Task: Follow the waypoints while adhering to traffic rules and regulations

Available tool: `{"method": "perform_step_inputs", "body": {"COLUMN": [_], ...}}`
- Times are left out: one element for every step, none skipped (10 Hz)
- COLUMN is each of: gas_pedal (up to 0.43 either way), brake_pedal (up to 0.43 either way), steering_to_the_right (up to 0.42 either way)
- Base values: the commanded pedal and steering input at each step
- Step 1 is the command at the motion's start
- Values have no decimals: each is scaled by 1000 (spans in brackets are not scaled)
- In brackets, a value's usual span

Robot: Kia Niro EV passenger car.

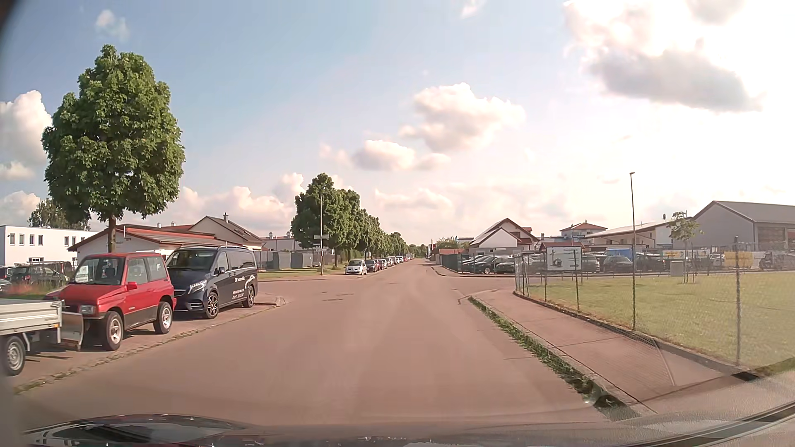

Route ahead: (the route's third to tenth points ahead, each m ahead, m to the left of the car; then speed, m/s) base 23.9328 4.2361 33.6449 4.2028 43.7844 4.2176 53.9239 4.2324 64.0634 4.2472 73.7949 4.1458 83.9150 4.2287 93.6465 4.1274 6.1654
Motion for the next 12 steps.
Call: {"method": "perform_step_inputs", "body": {"gas_pedal": [0, 0, 0, 0, 0, 8, 8, 8, 20, 28, 28, 28], "brake_pedal": [12, 12, 12, 12, 12, 12, 12, 12, 12, 12, 12, 12], "steering_to_the_right": [-8, -14, -16, -16, -15, -15, -12, -10, -9, -9, -9, -9]}}
